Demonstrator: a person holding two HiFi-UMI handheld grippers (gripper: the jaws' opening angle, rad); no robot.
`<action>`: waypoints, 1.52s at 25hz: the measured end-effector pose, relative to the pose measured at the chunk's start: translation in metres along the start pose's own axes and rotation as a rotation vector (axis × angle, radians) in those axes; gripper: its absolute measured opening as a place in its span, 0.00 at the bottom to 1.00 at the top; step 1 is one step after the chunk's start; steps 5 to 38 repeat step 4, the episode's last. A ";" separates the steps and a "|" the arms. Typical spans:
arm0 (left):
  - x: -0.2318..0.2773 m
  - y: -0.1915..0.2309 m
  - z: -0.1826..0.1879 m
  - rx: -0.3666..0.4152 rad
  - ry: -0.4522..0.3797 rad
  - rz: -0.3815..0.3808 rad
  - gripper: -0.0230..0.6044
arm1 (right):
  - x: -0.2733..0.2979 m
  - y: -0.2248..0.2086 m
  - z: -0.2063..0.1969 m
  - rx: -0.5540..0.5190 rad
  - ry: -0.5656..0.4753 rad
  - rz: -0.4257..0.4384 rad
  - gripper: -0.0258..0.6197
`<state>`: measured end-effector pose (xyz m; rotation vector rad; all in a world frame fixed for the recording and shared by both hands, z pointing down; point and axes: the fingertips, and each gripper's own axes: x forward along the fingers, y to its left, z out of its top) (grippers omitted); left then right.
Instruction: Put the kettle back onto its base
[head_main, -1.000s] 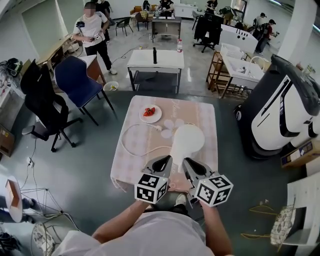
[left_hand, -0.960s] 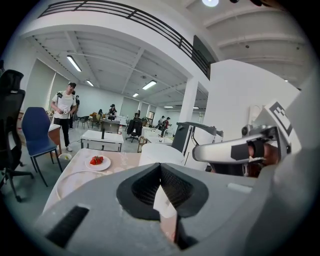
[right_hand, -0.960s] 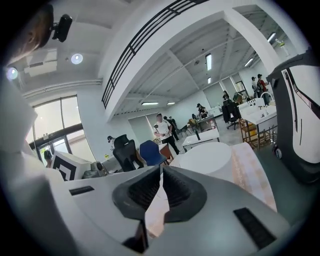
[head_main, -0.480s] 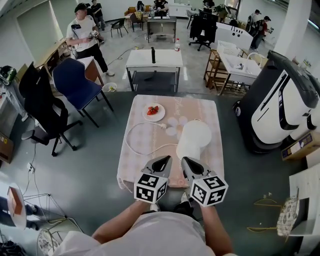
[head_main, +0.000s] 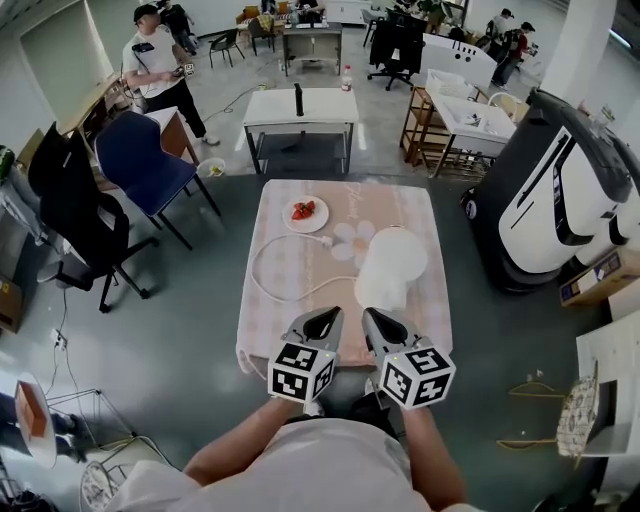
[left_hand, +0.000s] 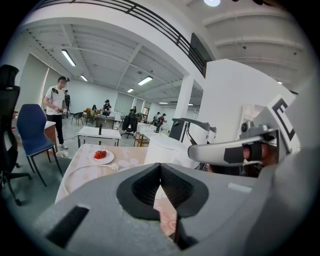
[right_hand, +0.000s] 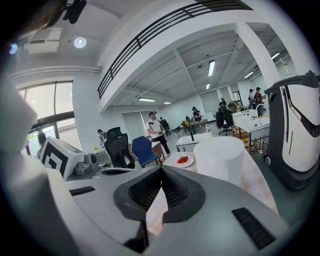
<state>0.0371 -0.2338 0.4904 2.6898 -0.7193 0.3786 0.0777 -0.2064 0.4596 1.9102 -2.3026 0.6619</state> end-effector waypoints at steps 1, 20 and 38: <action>0.000 0.001 0.000 0.000 0.000 -0.002 0.04 | 0.000 0.001 0.001 -0.001 -0.003 -0.001 0.05; -0.001 0.004 0.002 0.001 -0.003 -0.005 0.04 | 0.002 0.003 0.003 -0.005 -0.009 -0.005 0.05; -0.001 0.004 0.002 0.001 -0.003 -0.005 0.04 | 0.002 0.003 0.003 -0.005 -0.009 -0.005 0.05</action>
